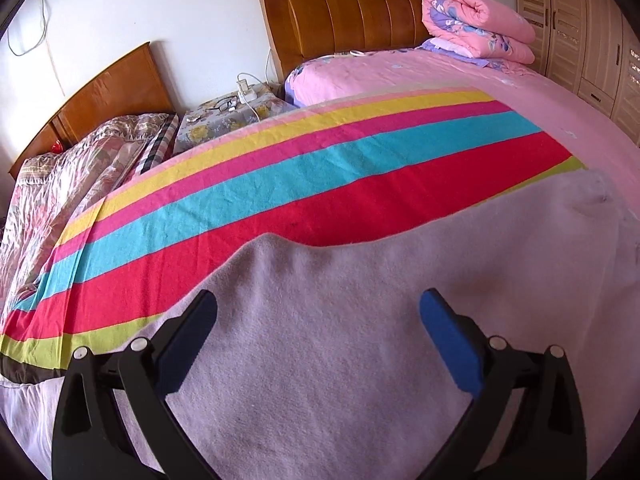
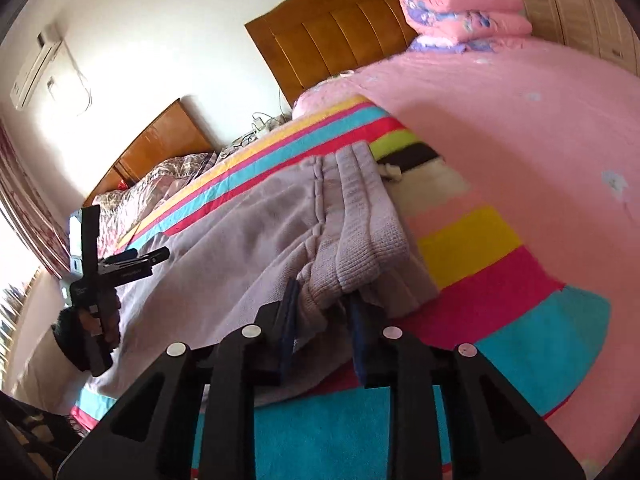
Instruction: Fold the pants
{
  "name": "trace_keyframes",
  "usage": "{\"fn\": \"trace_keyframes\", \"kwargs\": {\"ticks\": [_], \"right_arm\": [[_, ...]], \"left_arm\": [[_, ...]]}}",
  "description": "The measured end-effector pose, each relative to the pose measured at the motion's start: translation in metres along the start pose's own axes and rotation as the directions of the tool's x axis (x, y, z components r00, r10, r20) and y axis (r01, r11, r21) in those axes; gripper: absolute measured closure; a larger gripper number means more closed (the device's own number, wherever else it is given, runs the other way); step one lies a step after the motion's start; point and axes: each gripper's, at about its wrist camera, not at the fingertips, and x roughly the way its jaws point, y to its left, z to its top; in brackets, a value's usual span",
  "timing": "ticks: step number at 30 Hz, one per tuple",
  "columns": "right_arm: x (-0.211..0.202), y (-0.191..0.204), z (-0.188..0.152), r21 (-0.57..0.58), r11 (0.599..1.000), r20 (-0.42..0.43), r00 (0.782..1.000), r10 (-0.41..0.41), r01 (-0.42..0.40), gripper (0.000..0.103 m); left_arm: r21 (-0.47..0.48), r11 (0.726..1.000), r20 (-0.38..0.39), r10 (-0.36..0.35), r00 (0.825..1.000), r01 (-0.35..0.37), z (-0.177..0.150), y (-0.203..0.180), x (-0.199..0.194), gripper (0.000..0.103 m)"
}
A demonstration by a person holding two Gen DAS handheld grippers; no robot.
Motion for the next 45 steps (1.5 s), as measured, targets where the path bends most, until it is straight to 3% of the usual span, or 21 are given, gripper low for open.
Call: {"fn": "trace_keyframes", "kwargs": {"ticks": [2, 5, 7, 10, 14, 16, 17, 18, 23, 28, 31, 33, 39, 41, 45], "right_arm": [[-0.007, 0.005, 0.008, -0.025, 0.999, 0.033, 0.999, -0.023, 0.024, 0.081], [0.016, -0.020, -0.002, 0.066, 0.996, -0.054, 0.997, -0.052, 0.056, 0.083], [0.023, -0.030, -0.017, 0.101, 0.993, -0.090, 0.994, -0.059, 0.068, 0.083], [0.023, -0.035, -0.022, 0.146, 0.988, -0.080, 0.996, -0.036, 0.048, 0.086], [0.025, -0.028, -0.019, 0.122, 0.992, -0.124, 0.992, -0.027, 0.043, 0.085], [0.019, -0.030, -0.018, 0.135, 0.988, -0.139, 0.989, -0.054, 0.073, 0.072], [0.012, -0.031, -0.016, 0.129, 0.985, -0.129, 0.987, -0.101, 0.118, 0.049], [0.004, -0.029, -0.013, 0.116, 0.982, -0.100, 0.986, -0.137, 0.148, 0.039], [-0.010, 0.006, 0.006, -0.039, 0.990, 0.010, 0.991, -0.135, 0.135, 0.039], [0.034, 0.057, -0.009, -0.221, 0.970, -0.095, 0.987, -0.127, 0.103, 0.039], [0.055, 0.067, -0.030, -0.308, 0.940, -0.166, 0.964, -0.207, 0.149, 0.036], [0.055, 0.072, -0.041, -0.366, 0.915, -0.161, 0.957, -0.240, 0.168, 0.035], [0.051, 0.082, -0.037, -0.374, 0.901, -0.187, 0.934, -0.306, 0.220, 0.034], [0.050, 0.100, -0.030, -0.380, 0.901, -0.161, 0.944, -0.287, 0.209, 0.034], [0.069, 0.165, -0.016, -0.450, 0.887, -0.143, 0.973, -0.184, 0.101, 0.030]], "left_arm": [[0.017, 1.000, 0.055, -0.014, 0.998, 0.013, 0.007, -0.006, -0.022, 0.002], [0.056, 0.998, 0.105, -0.022, 0.994, 0.017, 0.012, -0.017, -0.040, 0.001], [0.071, 0.997, 0.089, -0.032, 0.996, 0.025, 0.010, -0.021, -0.041, 0.001], [0.098, 0.995, 0.051, -0.032, 0.998, 0.027, 0.000, -0.023, -0.035, 0.002], [0.090, 0.995, 0.030, -0.042, 0.999, 0.040, -0.014, -0.016, -0.033, 0.002], [0.086, 0.996, 0.015, -0.038, 0.999, 0.037, -0.019, -0.010, -0.033, 0.002], [0.085, 0.996, 0.003, -0.031, 1.000, 0.030, -0.021, -0.007, -0.031, 0.002], [0.079, 0.997, -0.003, -0.024, 1.000, 0.024, -0.024, -0.003, -0.031, 0.002], [0.035, 0.999, -0.041, -0.025, 0.999, 0.026, -0.037, 0.013, -0.025, 0.002], [0.007, 1.000, -0.065, -0.021, 0.998, 0.021, -0.050, 0.022, -0.021, 0.002], [-0.013, 0.999, -0.074, -0.031, 0.997, 0.030, -0.058, 0.027, -0.020, 0.002], [-0.028, 0.999, -0.072, -0.045, 0.996, 0.043, -0.060, 0.031, -0.020, 0.002], [-0.074, 0.993, -0.049, -0.094, 0.994, 0.090, -0.063, 0.042, -0.026, 0.002], [-0.083, 0.992, -0.033, -0.097, 0.995, 0.094, -0.065, 0.048, -0.033, 0.002], [-0.111, 0.990, -0.010, -0.090, 0.996, 0.088, -0.070, 0.070, -0.051, 0.002]]}}
